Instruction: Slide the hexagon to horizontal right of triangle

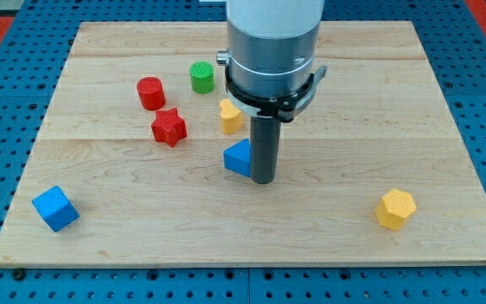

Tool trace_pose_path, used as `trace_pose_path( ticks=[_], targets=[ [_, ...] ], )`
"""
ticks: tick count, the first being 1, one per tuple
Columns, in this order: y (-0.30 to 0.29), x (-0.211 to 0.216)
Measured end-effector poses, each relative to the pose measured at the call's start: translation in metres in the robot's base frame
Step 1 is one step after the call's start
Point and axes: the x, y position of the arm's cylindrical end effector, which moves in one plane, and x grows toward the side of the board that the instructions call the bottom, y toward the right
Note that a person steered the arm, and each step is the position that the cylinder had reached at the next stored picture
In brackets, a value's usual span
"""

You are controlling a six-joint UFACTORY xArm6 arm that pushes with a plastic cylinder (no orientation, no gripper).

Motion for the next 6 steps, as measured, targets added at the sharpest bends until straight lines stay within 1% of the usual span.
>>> trace_pose_path(
  ticks=[2,3,4,5,6],
  targets=[
    [-0.012,-0.015],
    [-0.007,-0.020],
    [0.108,-0.015],
    [0.209,-0.019],
    [0.230,0.064]
  ],
)
